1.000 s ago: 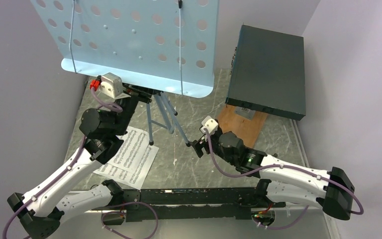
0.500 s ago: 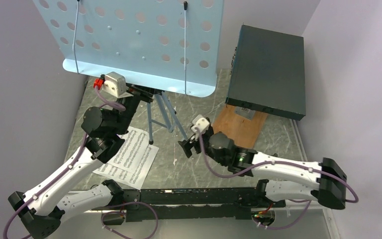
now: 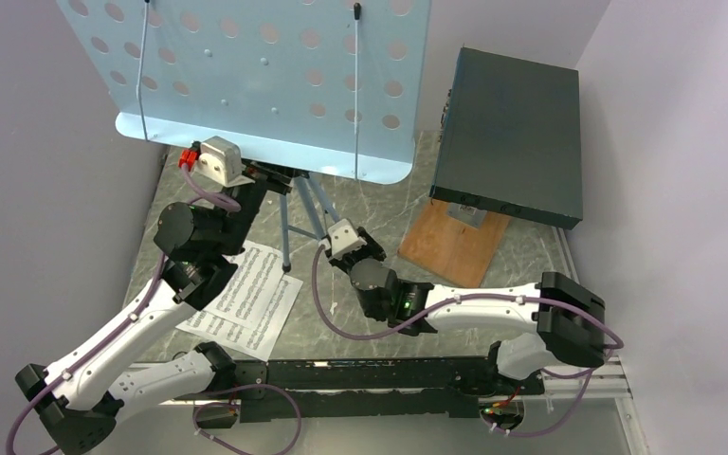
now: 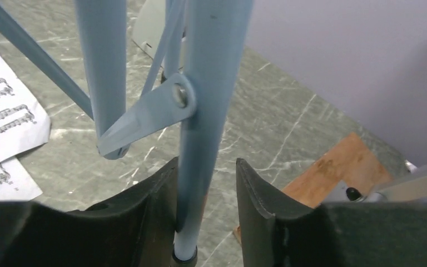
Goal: Set up the instrument practice props
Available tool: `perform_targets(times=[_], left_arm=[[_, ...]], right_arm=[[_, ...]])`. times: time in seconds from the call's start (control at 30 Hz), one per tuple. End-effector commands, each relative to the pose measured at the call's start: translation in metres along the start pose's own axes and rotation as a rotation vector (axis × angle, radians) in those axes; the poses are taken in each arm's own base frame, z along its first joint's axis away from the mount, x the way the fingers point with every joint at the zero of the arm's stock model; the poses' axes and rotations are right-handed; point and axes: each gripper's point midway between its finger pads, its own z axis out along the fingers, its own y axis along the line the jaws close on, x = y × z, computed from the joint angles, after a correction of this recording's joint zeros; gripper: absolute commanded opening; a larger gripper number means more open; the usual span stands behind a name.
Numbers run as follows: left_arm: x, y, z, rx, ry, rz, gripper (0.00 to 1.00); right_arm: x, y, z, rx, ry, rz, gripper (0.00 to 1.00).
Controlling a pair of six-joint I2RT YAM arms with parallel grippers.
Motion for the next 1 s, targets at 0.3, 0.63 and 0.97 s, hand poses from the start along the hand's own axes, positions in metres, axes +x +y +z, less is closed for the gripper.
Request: perform_targets(times=[0.3,0.63,0.97], left_arm=[[-0.178,0.016,-0.031,-0.032,-0.442,0.087,0.0],[-0.191,0.01,-0.03,0.012,-0.401,0.203,0.0],[-0.204,0.01,-0.028,0.008,-0.422,0.205,0.0]], right_arm=[[0.07,-0.043,-0.022,0.138,0.113,-0.243,0.0],[0.122,-0.044,-0.04,0.097,0.252,-0.239,0.0],[0.143,-0.042,-0.041,0.148,0.331,-0.247,0.0]])
